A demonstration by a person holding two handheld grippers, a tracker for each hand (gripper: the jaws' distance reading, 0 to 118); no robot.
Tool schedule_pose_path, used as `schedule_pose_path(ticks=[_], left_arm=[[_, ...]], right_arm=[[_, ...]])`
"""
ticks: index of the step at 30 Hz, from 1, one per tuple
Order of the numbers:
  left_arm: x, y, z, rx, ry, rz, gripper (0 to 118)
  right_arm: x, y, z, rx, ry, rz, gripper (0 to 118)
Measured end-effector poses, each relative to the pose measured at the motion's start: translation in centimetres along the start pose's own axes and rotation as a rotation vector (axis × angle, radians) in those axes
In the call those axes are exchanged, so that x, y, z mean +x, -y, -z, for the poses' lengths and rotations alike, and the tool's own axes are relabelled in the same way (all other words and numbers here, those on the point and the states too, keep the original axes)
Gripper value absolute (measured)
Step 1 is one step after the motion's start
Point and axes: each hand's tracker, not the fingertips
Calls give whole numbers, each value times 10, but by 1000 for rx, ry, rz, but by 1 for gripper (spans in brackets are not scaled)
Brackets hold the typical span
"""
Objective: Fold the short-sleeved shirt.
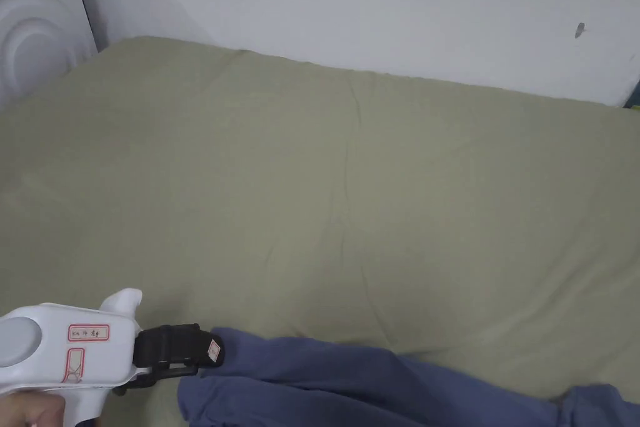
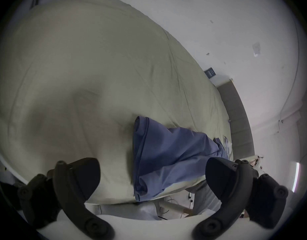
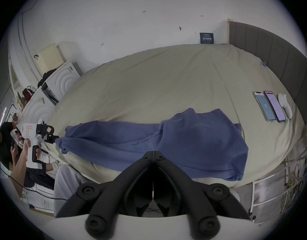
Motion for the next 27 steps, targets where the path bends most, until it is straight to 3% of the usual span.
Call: schedule_pose_path(ticks=[4, 8, 10, 14, 15, 16, 17, 19, 21, 27], left_arm=[[-5, 2, 31, -133, 208, -120, 118], [2, -4, 53, -152, 249, -75, 118], [1, -1, 67, -191, 412, -152, 118], [6, -1, 83, -200, 387, -101, 117], [6, -3, 84, -194, 389, -112, 112], [14, 1, 85, -196, 393, -110, 74], [13, 1, 83, -186, 379, -99, 20], [2, 6, 92, -188, 212, -134, 12], [6, 16, 91, -184, 308, -195, 12], [13, 12, 57, -127, 199, -143, 12]], right_arm=[[-1, 5, 1, -17, 2, 2, 1], [-6, 9, 2, -37, -1, 1, 1], [-5, 11, 4, -42, 3, 2, 1], [-10, 10, 2, -45, -6, 9, 1], [-11, 10, 1, -45, -14, 10, 1], [-12, 10, 1, -46, -17, 11, 1], [-14, 9, -1, -45, -20, 11, 1], [-15, 8, -2, -41, -26, 15, 1], [-13, 8, -2, -34, -28, 22, 1], [-9, 2, -13, 8, -31, 38, 1]])
